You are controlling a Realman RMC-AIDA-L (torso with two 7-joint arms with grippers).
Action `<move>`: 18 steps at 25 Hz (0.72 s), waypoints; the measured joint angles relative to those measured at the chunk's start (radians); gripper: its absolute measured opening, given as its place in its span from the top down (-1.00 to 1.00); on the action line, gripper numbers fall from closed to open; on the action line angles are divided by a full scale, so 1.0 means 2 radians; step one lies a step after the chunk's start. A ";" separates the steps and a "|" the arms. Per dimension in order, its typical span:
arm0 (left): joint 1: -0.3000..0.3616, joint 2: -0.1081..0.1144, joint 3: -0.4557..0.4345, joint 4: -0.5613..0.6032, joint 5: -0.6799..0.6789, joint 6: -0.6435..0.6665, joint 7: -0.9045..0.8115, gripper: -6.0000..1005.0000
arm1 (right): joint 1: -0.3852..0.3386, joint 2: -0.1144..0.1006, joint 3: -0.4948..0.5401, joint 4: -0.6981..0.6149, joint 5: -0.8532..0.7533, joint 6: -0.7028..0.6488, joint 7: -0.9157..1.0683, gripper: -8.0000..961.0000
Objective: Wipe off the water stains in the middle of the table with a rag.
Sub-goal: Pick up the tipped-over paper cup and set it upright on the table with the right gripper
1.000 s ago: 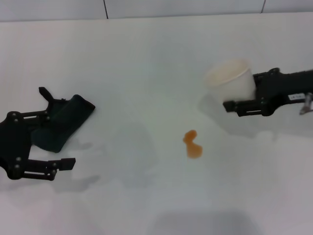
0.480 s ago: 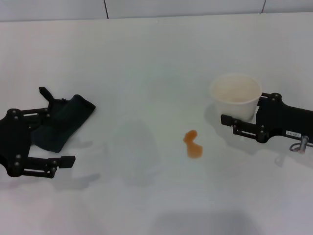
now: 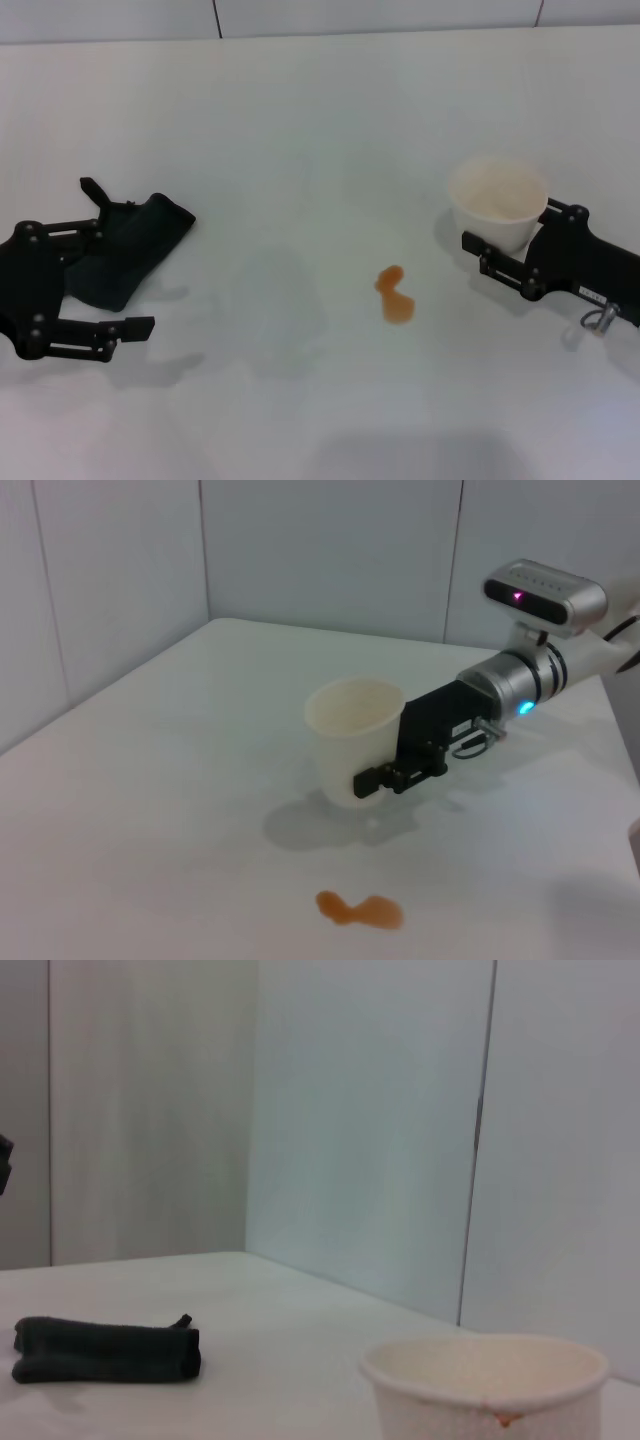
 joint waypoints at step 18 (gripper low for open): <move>0.003 -0.003 0.001 0.000 0.005 -0.002 0.000 -0.68 | 0.002 0.000 -0.001 0.061 0.001 0.004 -0.020 -0.29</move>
